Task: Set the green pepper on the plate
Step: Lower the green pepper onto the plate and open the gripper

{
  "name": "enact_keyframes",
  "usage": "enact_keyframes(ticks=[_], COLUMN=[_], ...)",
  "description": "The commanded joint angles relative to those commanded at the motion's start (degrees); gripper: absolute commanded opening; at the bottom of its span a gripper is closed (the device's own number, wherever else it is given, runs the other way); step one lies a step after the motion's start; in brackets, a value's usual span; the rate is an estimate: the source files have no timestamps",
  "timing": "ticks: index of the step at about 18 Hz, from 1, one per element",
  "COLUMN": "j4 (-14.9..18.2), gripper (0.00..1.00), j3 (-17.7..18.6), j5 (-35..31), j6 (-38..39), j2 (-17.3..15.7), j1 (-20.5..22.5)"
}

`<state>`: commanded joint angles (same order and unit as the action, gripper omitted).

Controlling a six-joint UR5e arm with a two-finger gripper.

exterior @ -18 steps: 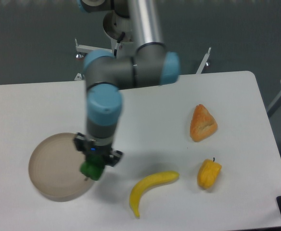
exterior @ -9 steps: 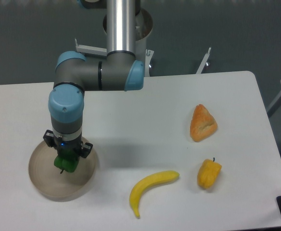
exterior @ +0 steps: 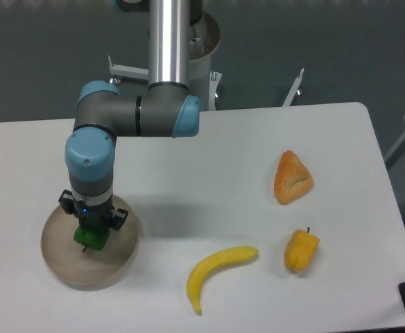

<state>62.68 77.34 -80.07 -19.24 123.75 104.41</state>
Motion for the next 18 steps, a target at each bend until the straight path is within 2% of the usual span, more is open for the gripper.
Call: enact_keyframes(ticks=[15, 16, 18], j4=[-0.7, -0.7, -0.7], gripper=[0.28, 0.35, 0.57], j3=[1.1, 1.1, 1.1], j5=[-0.1, -0.1, -0.1], j6=[-1.7, -1.7, -1.8], j2=[0.1, 0.2, 0.1], j1=[-0.2, -0.3, -0.2])
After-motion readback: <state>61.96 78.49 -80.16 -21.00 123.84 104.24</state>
